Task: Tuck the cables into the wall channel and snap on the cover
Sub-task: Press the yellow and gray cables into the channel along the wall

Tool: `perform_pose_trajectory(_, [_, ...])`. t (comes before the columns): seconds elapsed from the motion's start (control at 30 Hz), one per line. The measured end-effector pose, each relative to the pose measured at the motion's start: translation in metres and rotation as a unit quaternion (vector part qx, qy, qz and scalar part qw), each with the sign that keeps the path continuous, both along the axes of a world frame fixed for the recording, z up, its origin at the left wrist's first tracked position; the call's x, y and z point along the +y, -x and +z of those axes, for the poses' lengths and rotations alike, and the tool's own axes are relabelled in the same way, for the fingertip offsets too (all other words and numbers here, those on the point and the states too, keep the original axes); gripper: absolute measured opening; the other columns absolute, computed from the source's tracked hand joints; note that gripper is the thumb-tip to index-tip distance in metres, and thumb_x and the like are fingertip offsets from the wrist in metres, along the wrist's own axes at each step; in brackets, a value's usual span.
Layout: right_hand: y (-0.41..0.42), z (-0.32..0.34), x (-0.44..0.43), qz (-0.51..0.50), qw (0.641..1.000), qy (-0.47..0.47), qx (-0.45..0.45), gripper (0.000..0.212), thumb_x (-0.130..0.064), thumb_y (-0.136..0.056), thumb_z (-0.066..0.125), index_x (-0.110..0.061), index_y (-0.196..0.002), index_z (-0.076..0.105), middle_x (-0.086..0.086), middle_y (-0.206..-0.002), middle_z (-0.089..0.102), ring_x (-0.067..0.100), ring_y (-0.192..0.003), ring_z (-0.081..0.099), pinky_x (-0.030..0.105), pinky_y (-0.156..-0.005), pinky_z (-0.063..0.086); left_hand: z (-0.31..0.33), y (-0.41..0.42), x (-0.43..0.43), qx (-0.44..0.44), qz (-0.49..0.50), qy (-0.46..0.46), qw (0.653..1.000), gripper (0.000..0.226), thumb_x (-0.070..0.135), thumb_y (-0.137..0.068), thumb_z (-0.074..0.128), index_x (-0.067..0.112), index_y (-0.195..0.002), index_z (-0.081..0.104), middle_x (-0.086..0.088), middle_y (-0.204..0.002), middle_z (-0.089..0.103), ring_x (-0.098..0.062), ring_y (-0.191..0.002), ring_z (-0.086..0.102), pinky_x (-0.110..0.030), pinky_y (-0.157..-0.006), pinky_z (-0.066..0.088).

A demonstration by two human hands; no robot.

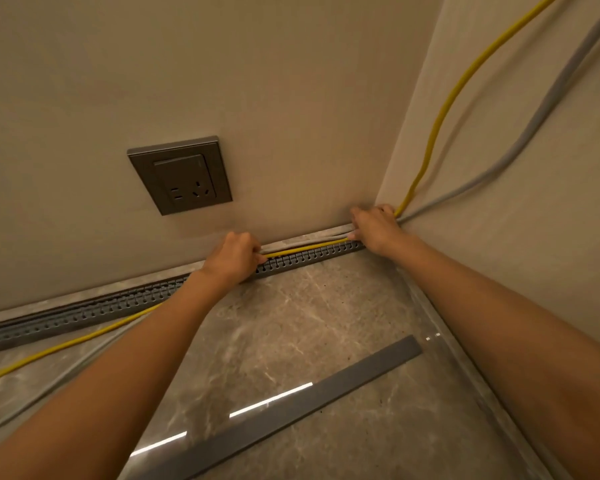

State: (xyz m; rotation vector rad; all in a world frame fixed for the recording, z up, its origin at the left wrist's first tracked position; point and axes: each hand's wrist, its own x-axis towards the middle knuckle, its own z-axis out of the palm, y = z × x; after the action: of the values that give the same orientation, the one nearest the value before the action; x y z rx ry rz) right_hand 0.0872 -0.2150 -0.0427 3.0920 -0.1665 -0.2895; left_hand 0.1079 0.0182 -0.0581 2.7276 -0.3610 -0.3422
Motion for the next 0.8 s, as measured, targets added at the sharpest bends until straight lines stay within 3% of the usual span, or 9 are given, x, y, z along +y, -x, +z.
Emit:
perform_pose_trajectory(0.03, [0.001,0.001,-0.003,0.006,1.000,-0.019,-0.014,0.014,-0.018,-0.094,0.053,-0.013,-0.107,0.050,0.022,-0.120,0.064,0.034,-0.119,0.052,0.033,-0.104,0.030,0.000,0.001,0.002,0.001,0.010,0.000,1.000,0.027,0.023,-0.087,0.062,-0.001,-0.096,0.069,-0.026,-0.101,0.066,-0.037,-0.097,0.060,-0.040,-0.078,0.049])
perform_pose_trajectory(0.1, [0.003,0.004,-0.005,0.017,0.999,-0.035,-0.028,0.015,-0.007,-0.092,0.053,-0.018,-0.096,0.044,0.023,-0.117,0.065,0.035,-0.116,0.054,0.032,-0.099,0.034,0.000,0.003,0.004,-0.003,0.026,0.000,1.000,0.034,0.030,-0.085,0.064,-0.002,-0.094,0.068,-0.026,-0.097,0.066,-0.037,-0.094,0.060,-0.037,-0.068,0.043])
perform_pose_trajectory(0.2, [0.005,0.005,-0.003,0.005,0.998,-0.045,-0.032,0.022,0.001,-0.092,0.047,-0.006,-0.110,0.057,0.023,-0.119,0.064,0.037,-0.117,0.054,0.033,-0.096,0.040,0.001,0.009,0.005,-0.029,0.025,-0.003,0.999,0.038,0.034,-0.083,0.066,-0.003,-0.089,0.066,-0.026,-0.094,0.066,-0.037,-0.091,0.060,-0.032,-0.064,0.036])
perform_pose_trajectory(0.33, [0.006,0.003,-0.003,0.006,0.998,-0.049,-0.034,0.025,0.002,-0.092,0.047,0.000,-0.115,0.056,0.022,-0.120,0.064,0.034,-0.117,0.056,0.033,-0.095,0.041,0.002,0.015,0.002,-0.089,0.000,0.001,0.996,0.027,0.029,-0.084,0.065,0.002,-0.084,0.063,-0.022,-0.095,0.067,-0.038,-0.094,0.059,-0.037,-0.067,0.042])
perform_pose_trajectory(0.43, [0.008,0.004,-0.004,0.012,0.999,-0.038,-0.033,0.024,0.001,-0.092,0.047,0.000,-0.114,0.057,0.021,-0.121,0.064,0.034,-0.117,0.056,0.034,-0.096,0.041,0.000,0.017,-0.003,-0.084,-0.020,0.024,0.996,0.020,0.024,-0.084,0.065,0.004,-0.088,0.062,-0.019,-0.099,0.066,-0.037,-0.097,0.059,-0.041,-0.075,0.047])
perform_pose_trajectory(0.67, [0.011,-0.001,-0.002,0.006,0.999,-0.018,-0.047,0.027,0.002,-0.094,0.040,0.001,-0.113,0.059,0.023,-0.121,0.062,0.036,-0.115,0.056,0.038,-0.097,0.041,-0.011,0.027,-0.006,-0.132,0.053,0.115,0.983,0.025,0.026,-0.088,0.061,0.002,-0.082,0.064,-0.020,-0.091,0.067,-0.038,-0.086,0.060,-0.042,-0.069,0.047])
perform_pose_trajectory(0.8, [0.009,0.001,0.000,-0.028,0.998,-0.036,-0.050,0.032,0.005,-0.095,0.036,0.003,-0.119,0.056,0.026,-0.125,0.057,0.037,-0.118,0.053,0.040,-0.100,0.040,-0.012,0.027,-0.012,-0.125,0.100,0.113,0.981,0.021,0.023,-0.087,0.063,0.004,-0.077,0.063,-0.019,-0.092,0.066,-0.037,-0.091,0.058,-0.041,-0.072,0.046])
